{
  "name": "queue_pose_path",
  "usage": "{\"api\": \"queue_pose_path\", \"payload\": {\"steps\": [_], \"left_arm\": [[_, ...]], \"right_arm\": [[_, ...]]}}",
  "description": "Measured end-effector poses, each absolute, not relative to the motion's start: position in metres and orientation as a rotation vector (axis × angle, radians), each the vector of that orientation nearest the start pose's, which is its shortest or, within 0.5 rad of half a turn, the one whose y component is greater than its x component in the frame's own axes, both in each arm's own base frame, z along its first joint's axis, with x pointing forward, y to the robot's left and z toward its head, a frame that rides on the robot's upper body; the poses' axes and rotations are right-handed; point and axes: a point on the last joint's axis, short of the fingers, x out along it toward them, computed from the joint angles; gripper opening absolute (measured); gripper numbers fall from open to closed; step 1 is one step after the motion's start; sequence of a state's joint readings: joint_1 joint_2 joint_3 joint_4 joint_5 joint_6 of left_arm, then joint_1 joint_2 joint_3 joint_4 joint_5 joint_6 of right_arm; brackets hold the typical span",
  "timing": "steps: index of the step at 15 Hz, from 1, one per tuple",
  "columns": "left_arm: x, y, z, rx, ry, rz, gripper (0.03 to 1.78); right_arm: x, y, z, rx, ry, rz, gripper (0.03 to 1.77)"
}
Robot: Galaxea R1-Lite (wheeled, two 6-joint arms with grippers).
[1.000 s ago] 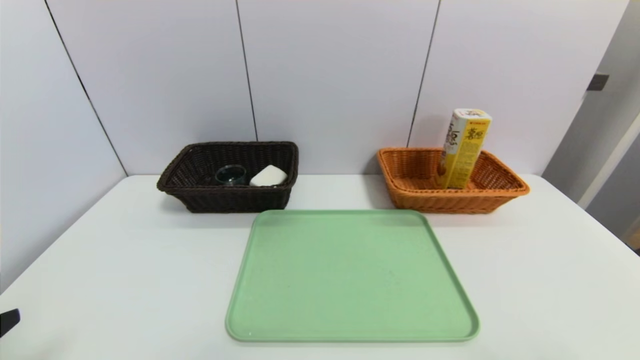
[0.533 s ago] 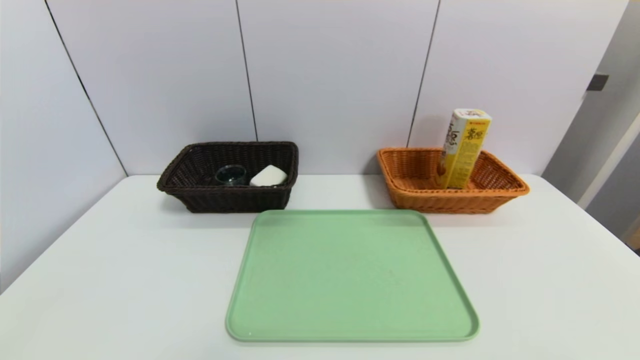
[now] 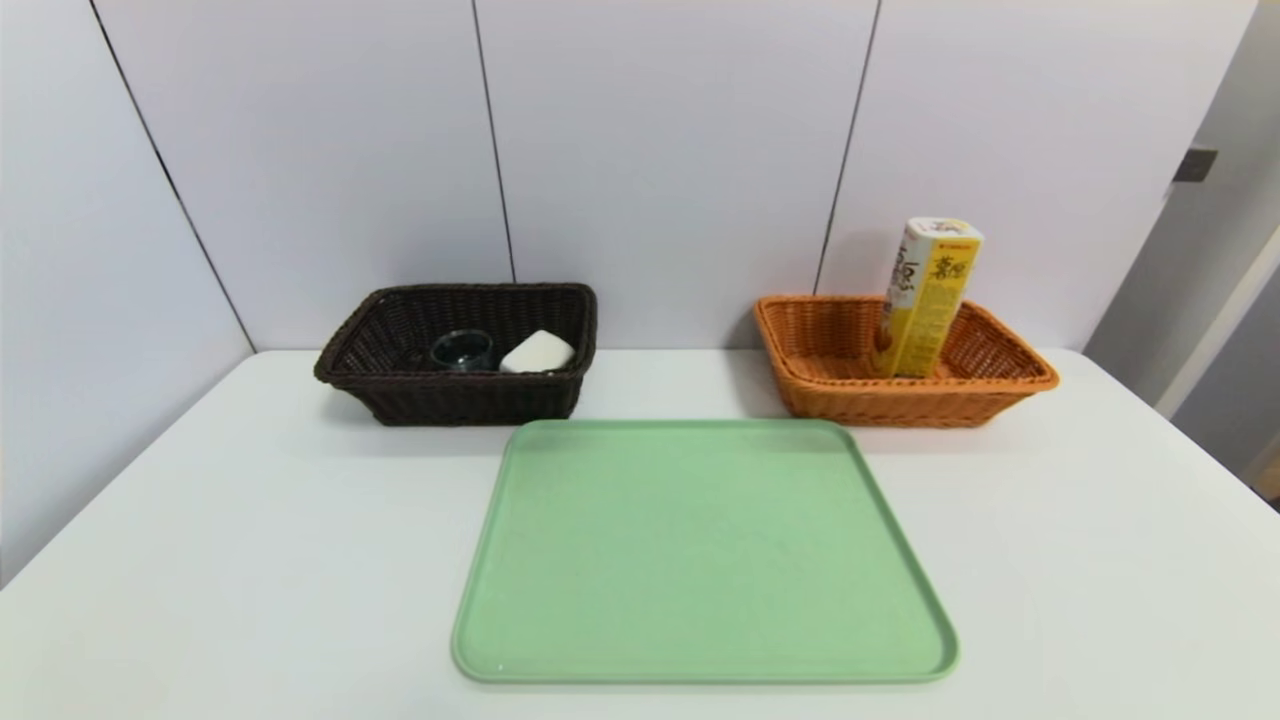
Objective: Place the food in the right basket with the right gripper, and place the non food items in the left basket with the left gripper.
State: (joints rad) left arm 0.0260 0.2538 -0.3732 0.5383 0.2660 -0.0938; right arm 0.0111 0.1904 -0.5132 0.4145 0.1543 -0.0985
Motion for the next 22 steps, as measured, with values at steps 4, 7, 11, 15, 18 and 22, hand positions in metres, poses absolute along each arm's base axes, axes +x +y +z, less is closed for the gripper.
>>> {"api": "queue_pose_path", "payload": {"steps": [4,7,11,15,18,22], "left_arm": [[-0.024,0.004,0.123,-0.022,0.224,0.252,1.69],[-0.021,0.002,0.122,0.011,0.100,0.139,1.69],[-0.023,0.001,0.117,0.008,0.022,0.059,1.69],[-0.022,0.000,0.097,0.023,0.011,0.017,1.69],[-0.021,0.000,0.079,0.049,0.015,0.005,1.69],[-0.023,0.000,0.076,0.042,0.000,0.003,1.69]], "right_arm": [[-0.060,0.004,0.149,-0.098,0.037,0.172,1.69],[-0.062,0.004,0.138,-0.102,-0.003,0.164,1.69],[-0.050,0.004,0.128,-0.111,-0.090,0.160,1.69],[-0.040,0.004,0.116,-0.117,-0.111,0.153,1.69],[-0.033,0.003,0.103,-0.122,-0.100,0.149,1.69],[-0.024,0.002,0.087,-0.115,-0.090,0.065,1.70]]}}
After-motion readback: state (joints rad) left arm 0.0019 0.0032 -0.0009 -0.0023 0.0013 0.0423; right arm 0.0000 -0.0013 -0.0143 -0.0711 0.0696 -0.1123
